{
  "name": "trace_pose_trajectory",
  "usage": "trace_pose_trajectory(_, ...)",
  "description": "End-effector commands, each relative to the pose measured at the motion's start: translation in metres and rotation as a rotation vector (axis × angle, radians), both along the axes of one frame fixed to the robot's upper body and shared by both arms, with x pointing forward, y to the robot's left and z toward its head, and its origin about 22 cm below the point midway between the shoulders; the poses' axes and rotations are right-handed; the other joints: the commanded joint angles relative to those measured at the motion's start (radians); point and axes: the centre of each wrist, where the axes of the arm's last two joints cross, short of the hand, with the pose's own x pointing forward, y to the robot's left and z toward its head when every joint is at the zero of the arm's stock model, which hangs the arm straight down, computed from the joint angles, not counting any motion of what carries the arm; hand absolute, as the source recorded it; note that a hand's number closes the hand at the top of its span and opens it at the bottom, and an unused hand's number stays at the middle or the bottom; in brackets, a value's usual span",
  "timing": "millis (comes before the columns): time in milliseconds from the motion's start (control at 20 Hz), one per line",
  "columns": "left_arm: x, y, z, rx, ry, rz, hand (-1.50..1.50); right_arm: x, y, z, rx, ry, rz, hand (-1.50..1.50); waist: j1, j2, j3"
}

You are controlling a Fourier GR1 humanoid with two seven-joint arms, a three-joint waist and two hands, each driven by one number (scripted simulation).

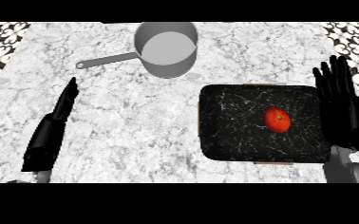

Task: Pick the tomato from the tray and place it in the pot

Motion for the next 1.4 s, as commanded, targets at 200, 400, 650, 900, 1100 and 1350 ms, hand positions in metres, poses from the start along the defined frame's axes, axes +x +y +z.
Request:
trace_pose_trajectory(200,0.033,0.004,0.040,-0.218,-0.058,0.096,0.00,0.006,-0.102,-0.003,-0.251,-0.022,-0.032,1.50,0.038,0.003,-0.016)
trace_pose_trajectory(400,0.045,-0.014,0.047,-0.321,-0.012,0.103,0.00,-0.003,-0.130,-0.015,-0.642,0.064,-0.199,-1.50,0.042,0.011,-0.015)
trace_pose_trajectory(650,0.051,0.000,0.070,-0.341,0.016,0.120,0.00,-0.005,-0.137,-0.061,-0.554,-0.144,-0.116,-1.50,0.032,-0.003,-0.016)
trace_pose_trajectory(900,0.051,0.006,0.061,-0.342,0.019,0.134,0.00,0.001,-0.148,-0.005,-0.662,-0.154,0.006,-1.50,0.019,-0.008,-0.019)
trace_pose_trajectory(1100,0.058,-0.005,0.050,-0.345,0.044,0.128,0.00,0.000,-0.155,0.019,-0.798,0.045,0.188,-1.50,0.014,-0.006,-0.021)
trace_pose_trajectory(1350,0.047,0.009,0.054,-0.339,0.049,0.148,0.00,0.000,-0.120,0.034,-0.976,0.256,0.379,-1.50,0.018,-0.015,-0.023)
